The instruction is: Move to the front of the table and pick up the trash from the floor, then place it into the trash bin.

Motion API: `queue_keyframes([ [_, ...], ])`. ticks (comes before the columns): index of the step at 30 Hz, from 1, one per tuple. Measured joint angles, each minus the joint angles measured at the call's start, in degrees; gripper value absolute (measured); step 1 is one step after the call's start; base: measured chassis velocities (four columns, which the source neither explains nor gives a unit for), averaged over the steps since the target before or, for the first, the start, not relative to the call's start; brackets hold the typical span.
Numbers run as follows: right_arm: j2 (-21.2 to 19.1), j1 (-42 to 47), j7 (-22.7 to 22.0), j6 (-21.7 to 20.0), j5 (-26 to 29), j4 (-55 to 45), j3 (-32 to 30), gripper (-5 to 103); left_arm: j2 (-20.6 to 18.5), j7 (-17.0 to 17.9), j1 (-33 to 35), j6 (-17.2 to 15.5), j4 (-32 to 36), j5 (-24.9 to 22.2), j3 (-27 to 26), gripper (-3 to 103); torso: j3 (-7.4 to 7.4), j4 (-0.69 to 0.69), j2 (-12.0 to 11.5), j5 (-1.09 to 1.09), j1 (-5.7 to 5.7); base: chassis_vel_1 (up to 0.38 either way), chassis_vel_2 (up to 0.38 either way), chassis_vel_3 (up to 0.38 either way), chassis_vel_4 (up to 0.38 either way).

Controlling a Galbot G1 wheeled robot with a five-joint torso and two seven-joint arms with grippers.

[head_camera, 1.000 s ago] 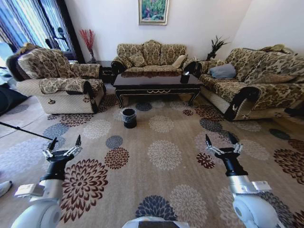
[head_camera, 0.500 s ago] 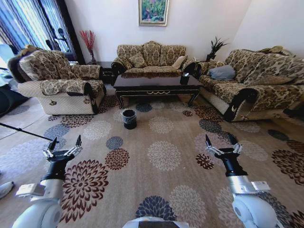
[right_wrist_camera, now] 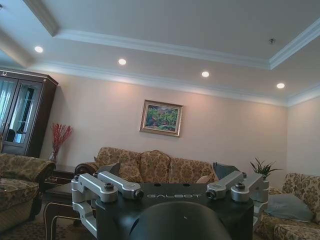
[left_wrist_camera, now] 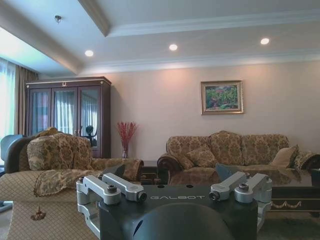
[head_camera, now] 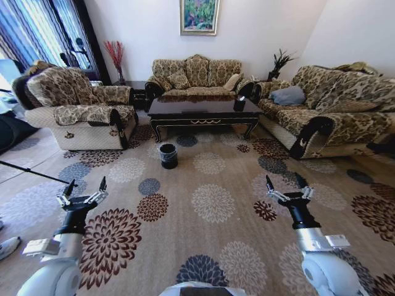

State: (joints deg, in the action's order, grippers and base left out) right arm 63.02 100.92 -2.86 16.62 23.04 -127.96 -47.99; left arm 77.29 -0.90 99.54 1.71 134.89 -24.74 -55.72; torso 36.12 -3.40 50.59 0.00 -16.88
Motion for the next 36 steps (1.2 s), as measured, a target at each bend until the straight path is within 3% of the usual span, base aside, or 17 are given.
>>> queue_keyframes([
  [36, 0.2, -1.2, -0.1, -0.1, 0.0, 1.1, 1.0, 100, -0.3, -0.1, -0.3, 0.2, -0.9, 0.5, 0.6, 100, 5.36, 0.0, 9.6, 0.0, -4.21, 0.0, 0.0, 0.0, 0.0],
])
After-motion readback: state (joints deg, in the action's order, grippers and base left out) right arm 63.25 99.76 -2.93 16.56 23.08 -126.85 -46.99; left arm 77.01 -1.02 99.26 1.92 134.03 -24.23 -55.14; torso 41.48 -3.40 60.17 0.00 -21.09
